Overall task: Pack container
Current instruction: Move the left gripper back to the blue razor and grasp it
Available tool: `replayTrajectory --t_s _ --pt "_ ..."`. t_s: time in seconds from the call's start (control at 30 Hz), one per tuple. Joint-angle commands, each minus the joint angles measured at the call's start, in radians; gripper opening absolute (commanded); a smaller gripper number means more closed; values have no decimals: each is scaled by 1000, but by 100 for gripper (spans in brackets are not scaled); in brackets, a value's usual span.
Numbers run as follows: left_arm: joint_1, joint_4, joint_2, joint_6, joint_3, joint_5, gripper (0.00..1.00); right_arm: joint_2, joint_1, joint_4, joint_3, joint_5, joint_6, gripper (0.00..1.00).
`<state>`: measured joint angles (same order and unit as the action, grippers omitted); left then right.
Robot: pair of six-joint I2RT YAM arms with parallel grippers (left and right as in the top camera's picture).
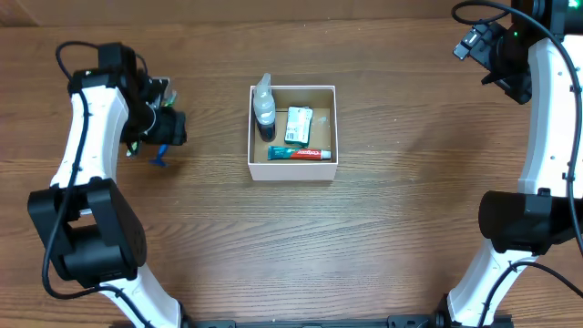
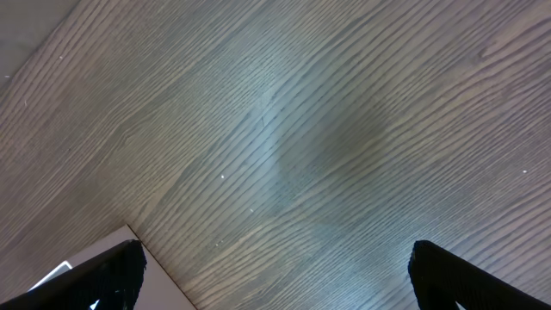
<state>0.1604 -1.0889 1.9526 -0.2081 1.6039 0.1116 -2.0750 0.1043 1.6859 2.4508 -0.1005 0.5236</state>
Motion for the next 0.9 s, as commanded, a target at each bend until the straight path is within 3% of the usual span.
replayTrajectory --t_s 0.0,0.27,0.53,0.87 --pt "17 65 23 13 -71 15 84 8 3 -4 8 0 0 100" --pt "18 285 24 -25 -223 10 85 8 3 -4 8 0 0 100" --pt "18 391 24 -24 -278 -15 84 8 3 -4 8 0 0 100" --pt "18 470 24 -11 -349 -37 72 8 3 -4 8 0 0 100"
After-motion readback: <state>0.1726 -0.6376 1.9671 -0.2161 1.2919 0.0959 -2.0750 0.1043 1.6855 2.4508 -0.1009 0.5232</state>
